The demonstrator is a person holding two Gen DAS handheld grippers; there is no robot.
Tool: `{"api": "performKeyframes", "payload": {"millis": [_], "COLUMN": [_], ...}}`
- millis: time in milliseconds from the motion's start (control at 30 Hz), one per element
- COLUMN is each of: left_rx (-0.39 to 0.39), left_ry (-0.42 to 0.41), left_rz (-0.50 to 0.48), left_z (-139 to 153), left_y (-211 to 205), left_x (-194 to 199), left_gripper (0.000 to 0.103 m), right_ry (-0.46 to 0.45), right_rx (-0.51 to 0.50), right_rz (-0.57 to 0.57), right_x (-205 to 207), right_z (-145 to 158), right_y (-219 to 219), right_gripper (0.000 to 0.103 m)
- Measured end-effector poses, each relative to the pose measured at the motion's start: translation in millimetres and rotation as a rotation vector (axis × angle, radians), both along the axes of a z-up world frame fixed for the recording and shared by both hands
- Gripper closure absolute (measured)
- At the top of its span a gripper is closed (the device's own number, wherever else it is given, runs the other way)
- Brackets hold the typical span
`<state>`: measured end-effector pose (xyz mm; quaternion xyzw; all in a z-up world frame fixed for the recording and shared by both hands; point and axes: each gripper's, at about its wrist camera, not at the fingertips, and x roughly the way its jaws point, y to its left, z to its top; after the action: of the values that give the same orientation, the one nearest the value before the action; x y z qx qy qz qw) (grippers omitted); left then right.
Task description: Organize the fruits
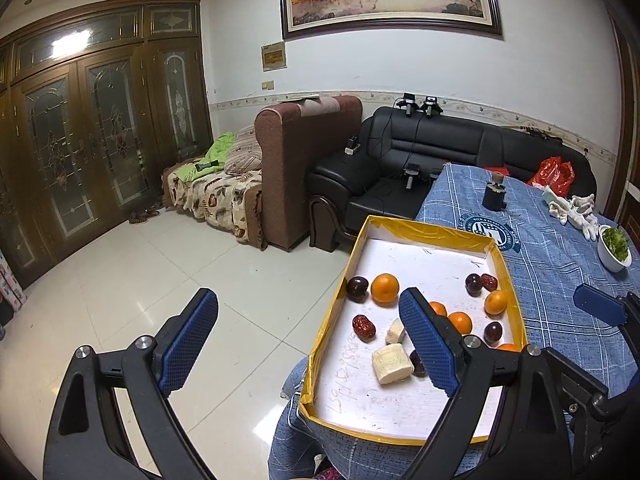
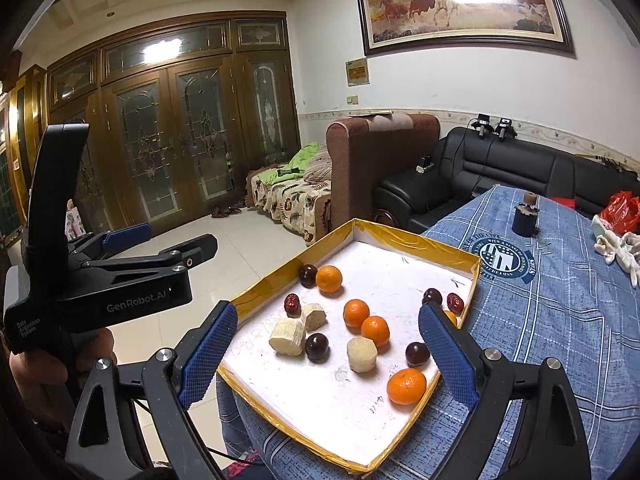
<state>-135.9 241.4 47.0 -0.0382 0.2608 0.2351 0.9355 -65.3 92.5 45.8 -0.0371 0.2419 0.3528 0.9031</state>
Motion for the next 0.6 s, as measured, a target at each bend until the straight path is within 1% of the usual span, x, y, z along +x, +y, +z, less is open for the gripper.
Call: {"api": "performKeyframes", "payload": {"millis": [133,333,600], "left_rx": [0.004,-0.023,-0.03], "left_ry": [-0.002,-0.006,-0.013], "left_rz": [-0.009,-0.03,-0.039], "left_z": [1.8,3.4,3.9], "left_y": [-2.2,0.8,4.8], "left_x": [-0.4,-1.6,-4.6], "left_gripper": [0.01,0.01,0.01], "right_ry": [0.003,-0.004,0.007], "right_rx": [0.004,0.0,-0.009], "right_rz": [-0.004,-0.012,-0.016], "right_x": [0.6,-1.0,0.7], "right_z": [0.6,1.8,-1.1], "right_y": [-1.8,-2.2,2.4], "right_gripper": [0.01,0.01,0.01]}}
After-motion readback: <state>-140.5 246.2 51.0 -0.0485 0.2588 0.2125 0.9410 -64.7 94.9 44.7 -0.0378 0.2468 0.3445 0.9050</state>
